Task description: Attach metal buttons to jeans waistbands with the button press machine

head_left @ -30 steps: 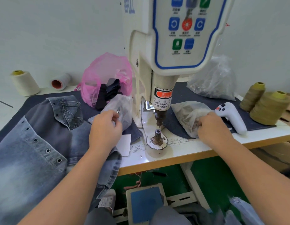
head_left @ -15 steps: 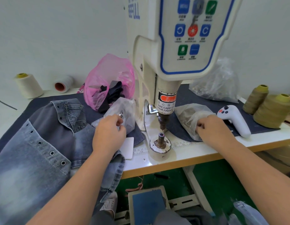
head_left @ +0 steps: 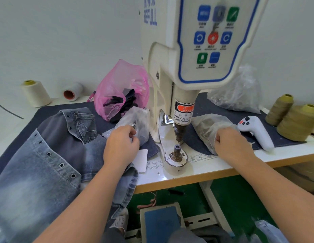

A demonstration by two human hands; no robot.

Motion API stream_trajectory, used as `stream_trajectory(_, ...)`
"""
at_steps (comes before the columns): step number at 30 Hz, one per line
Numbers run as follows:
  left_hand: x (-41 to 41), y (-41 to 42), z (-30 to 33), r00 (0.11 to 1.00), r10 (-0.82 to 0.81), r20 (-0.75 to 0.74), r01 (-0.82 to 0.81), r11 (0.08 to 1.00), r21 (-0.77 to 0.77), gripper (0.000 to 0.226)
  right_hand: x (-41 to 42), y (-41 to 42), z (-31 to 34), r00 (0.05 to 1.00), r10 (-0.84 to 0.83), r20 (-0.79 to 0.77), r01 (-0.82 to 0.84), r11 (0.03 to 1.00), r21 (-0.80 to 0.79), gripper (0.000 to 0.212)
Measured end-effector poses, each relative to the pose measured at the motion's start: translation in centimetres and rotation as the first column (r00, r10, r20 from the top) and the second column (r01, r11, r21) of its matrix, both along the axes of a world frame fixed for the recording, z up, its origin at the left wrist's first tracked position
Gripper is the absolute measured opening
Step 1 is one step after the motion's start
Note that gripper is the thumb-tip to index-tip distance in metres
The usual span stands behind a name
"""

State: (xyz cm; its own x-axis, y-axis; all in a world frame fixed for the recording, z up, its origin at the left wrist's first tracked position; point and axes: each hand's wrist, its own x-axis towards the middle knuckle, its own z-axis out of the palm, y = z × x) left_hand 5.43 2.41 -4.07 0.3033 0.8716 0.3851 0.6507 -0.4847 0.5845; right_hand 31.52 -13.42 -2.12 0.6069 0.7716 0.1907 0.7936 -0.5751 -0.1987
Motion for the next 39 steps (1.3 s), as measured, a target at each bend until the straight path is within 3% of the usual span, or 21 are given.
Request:
stream_trajectory(7, 0.1, 0.1, -0.1, 1.000, 0.000, -0.011, 0.000, 1.000, 0.010, 0.017, 0.6, -0.4, -0.3, 0.994, 0.096, -0.054, -0.093, 0.994, 0.049, 0.023)
stream_trajectory(12, 0.2, 0.2, -0.1, 1.000, 0.005, -0.018, -0.005, 1.000, 0.009, 0.018, 0.8, -0.1, -1.2, 0.998, 0.057, -0.014, -0.057, 0.998, -0.004, 0.027)
stream_trajectory(16, 0.1, 0.1, -0.2, 1.000, 0.005, -0.023, -0.004, 1.000, 0.016, 0.017, 0.5, 0.4, -1.6, 1.000, -0.015, 0.002, 0.015, 0.998, 0.057, 0.012)
stream_trajectory(23, 0.2, 0.2, -0.2, 1.000, -0.002, -0.015, 0.002, 1.000, 0.025, 0.015, -0.1, 0.0, -2.2, 0.986, -0.010, 0.167, -0.010, 0.993, 0.115, 0.022)
stream_trajectory(33, 0.1, 0.2, -0.2, 1.000, -0.001, -0.018, 0.002, 1.000, 0.027, 0.015, -0.4, 0.1, -2.5, 0.997, -0.066, 0.051, 0.049, 0.959, 0.279, 0.023)
stream_trajectory(39, 0.2, 0.0, 0.0, 1.000, -0.005, -0.019, 0.005, 1.000, 0.027, 0.015, -0.5, 0.2, -2.5, 0.991, -0.107, 0.083, 0.088, 0.974, 0.207, 0.023)
